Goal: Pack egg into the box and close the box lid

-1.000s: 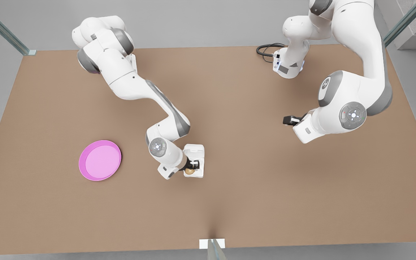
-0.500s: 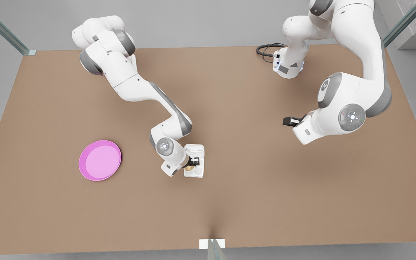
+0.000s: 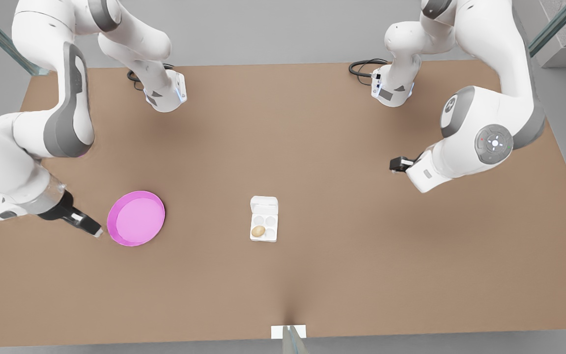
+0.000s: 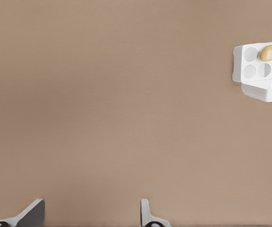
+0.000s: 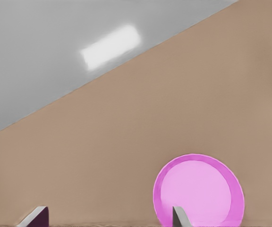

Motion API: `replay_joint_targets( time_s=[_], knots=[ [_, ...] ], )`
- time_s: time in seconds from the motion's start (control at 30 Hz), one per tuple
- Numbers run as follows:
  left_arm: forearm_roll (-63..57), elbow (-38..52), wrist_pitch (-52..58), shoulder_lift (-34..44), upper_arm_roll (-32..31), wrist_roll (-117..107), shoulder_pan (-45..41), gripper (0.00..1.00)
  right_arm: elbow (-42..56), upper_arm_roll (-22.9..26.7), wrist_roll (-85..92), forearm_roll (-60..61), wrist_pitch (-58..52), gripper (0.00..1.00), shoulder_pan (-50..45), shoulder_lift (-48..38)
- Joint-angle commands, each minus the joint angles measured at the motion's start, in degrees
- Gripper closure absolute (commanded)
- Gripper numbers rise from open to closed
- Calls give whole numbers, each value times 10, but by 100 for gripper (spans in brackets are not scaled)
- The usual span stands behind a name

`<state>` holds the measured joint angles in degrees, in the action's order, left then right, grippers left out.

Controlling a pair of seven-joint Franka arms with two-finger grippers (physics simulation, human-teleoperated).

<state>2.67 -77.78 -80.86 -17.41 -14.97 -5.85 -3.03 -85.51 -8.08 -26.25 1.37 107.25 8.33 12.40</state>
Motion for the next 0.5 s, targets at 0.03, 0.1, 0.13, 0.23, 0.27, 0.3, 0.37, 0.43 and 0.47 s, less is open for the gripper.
replay_joint_targets(
  time_s=[0.03,0.1,0.13,0.23,0.27,0.3,0.37,0.43,0.47],
  knots=[
    [2,-28,5,5,-9,-43,-56,79,-51,51,232,-8,-115,0,-30,-56],
    [1,-93,-140,15,-3,-252,-148,79,-38,51,258,-7,-130,0,-31,-48],
    [1,-89,-175,-9,-3,-320,-188,79,-33,48,253,-7,-130,0,-31,-46],
    [-29,2,-266,-137,-4,-433,-263,79,-31,64,253,-6,-129,0,-53,-40],
    [-35,40,-286,-186,-3,-490,-282,79,-30,64,255,-6,-129,0,-52,-38],
    [-46,41,-301,-200,-4,-517,-288,79,-29,64,252,-6,-129,0,-52,-38],
    [-43,-7,-378,-209,9,-553,-312,79,-28,64,252,-6,-129,0,-51,-35],
    [-41,-44,-419,-200,16,-553,-324,79,-27,64,253,-7,-124,0,-51,-34],
    [-27,-46,-459,-203,16,-563,-325,79,-27,64,259,-6,-124,0,-43,-33]
  ],
)
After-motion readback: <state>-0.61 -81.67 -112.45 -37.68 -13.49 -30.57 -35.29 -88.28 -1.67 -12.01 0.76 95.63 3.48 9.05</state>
